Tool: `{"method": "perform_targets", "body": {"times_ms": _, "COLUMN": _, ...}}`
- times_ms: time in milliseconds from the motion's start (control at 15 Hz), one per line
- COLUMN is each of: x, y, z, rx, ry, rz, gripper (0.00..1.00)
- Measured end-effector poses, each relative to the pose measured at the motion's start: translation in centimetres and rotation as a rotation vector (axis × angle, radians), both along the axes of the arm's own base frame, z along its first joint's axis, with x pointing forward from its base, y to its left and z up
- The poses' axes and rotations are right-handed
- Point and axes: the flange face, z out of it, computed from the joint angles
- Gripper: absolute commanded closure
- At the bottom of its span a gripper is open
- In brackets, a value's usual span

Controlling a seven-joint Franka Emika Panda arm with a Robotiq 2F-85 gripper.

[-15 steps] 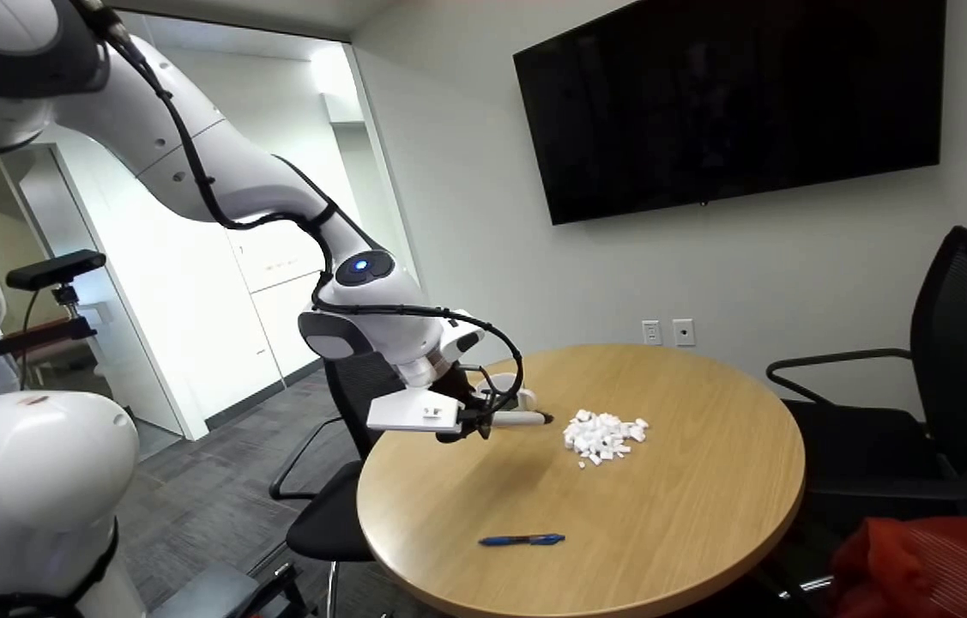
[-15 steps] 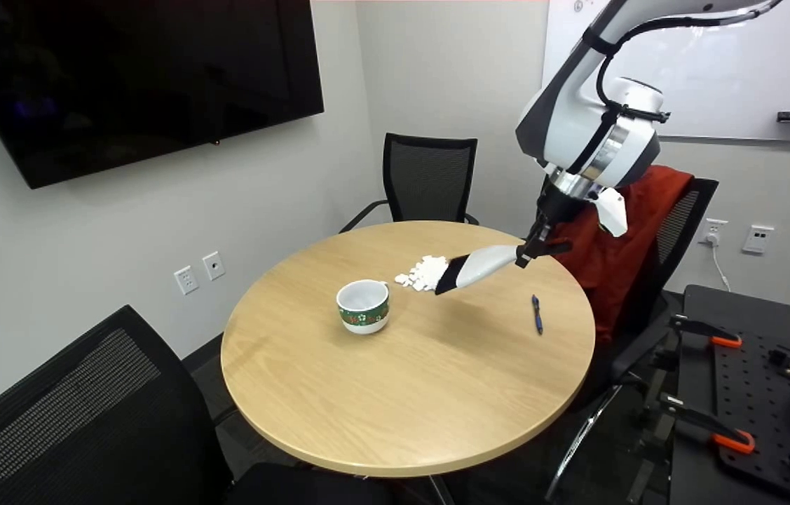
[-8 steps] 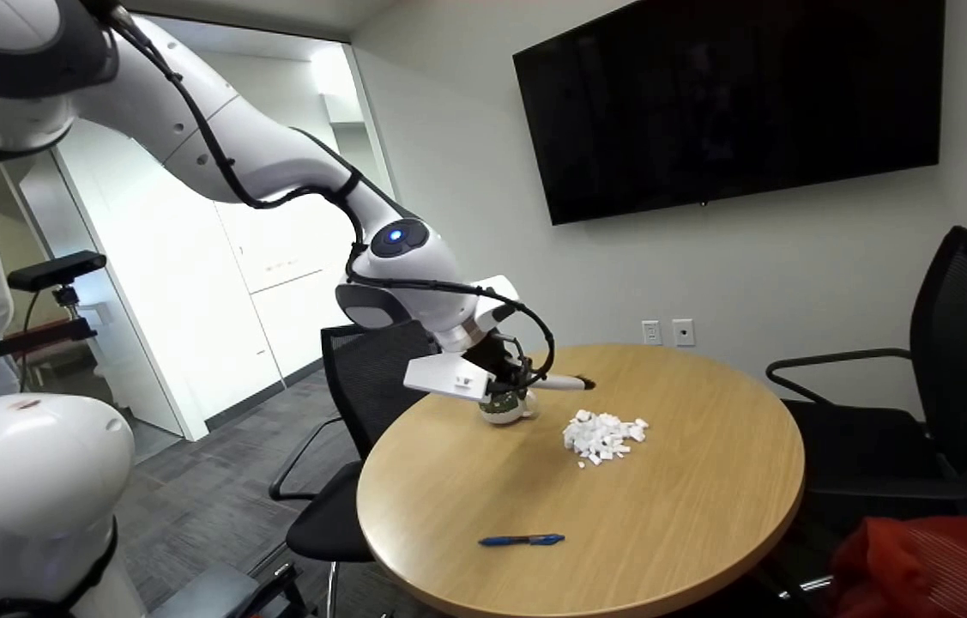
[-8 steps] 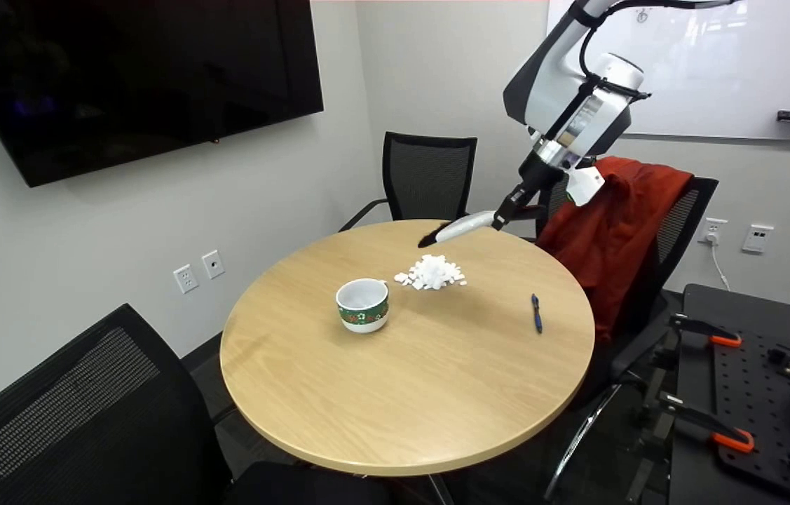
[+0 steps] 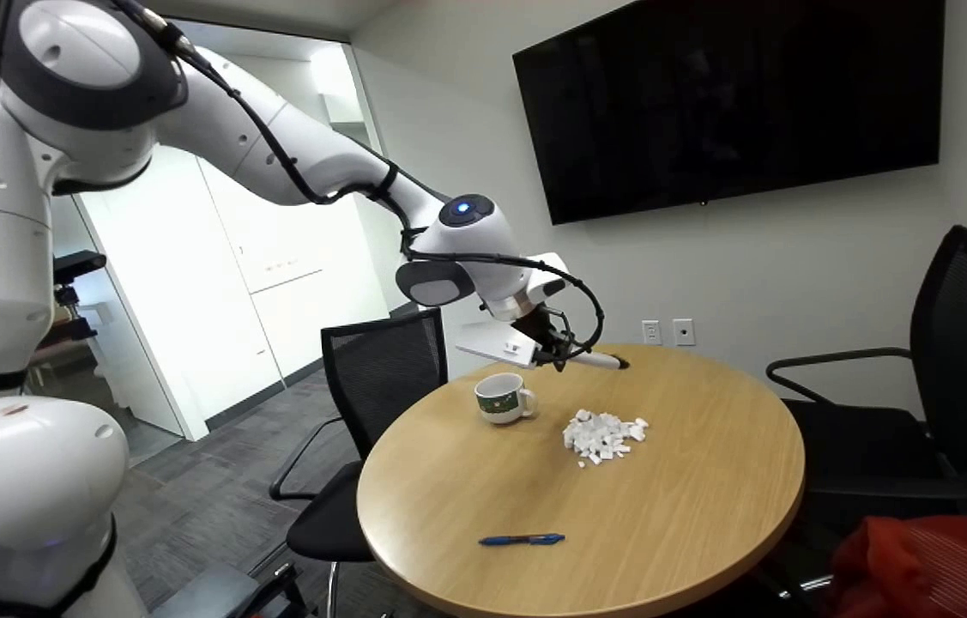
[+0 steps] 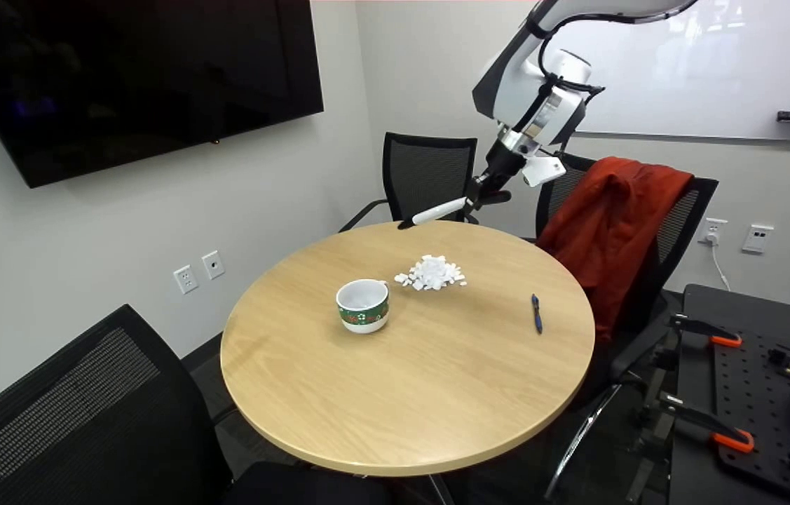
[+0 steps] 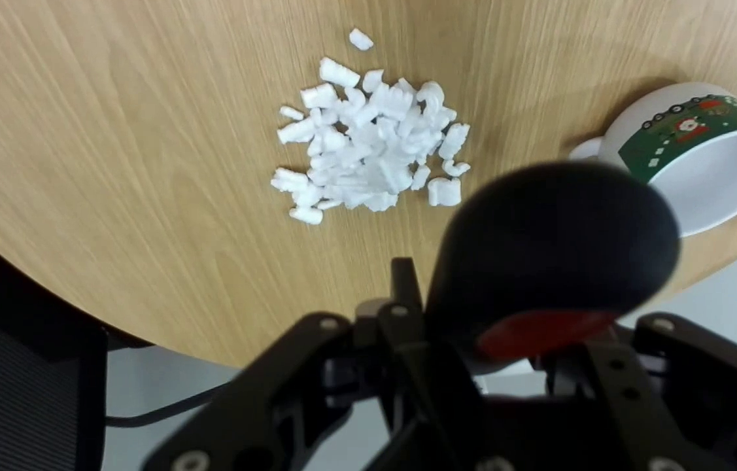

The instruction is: Pick up the broom and sweep the substance on the table

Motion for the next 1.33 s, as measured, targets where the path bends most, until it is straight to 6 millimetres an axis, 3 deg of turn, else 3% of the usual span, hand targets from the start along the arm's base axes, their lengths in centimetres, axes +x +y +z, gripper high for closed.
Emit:
{"method": "perform_targets", "body": {"times_ms": 400, "x": 6.5, "y": -0.6, "z": -3.3, "rx": -0.002, "ry": 0.056, "rz": -0.061, "gripper": 0.87}}
{"method": "perform_targets", "body": {"times_ms": 733, "x": 10.1, "y": -1.2, "z": -5.8, "rx": 0.014, "ry": 0.114, "rz": -0.077, "gripper": 0.87}}
{"method": "perform_targets", "body": {"times_ms": 1333, "x": 13.3, "y": -1.2, "z": -7.9, "rx": 0.0, "ry": 0.185, "rz": -0.078, "gripper": 0.87}}
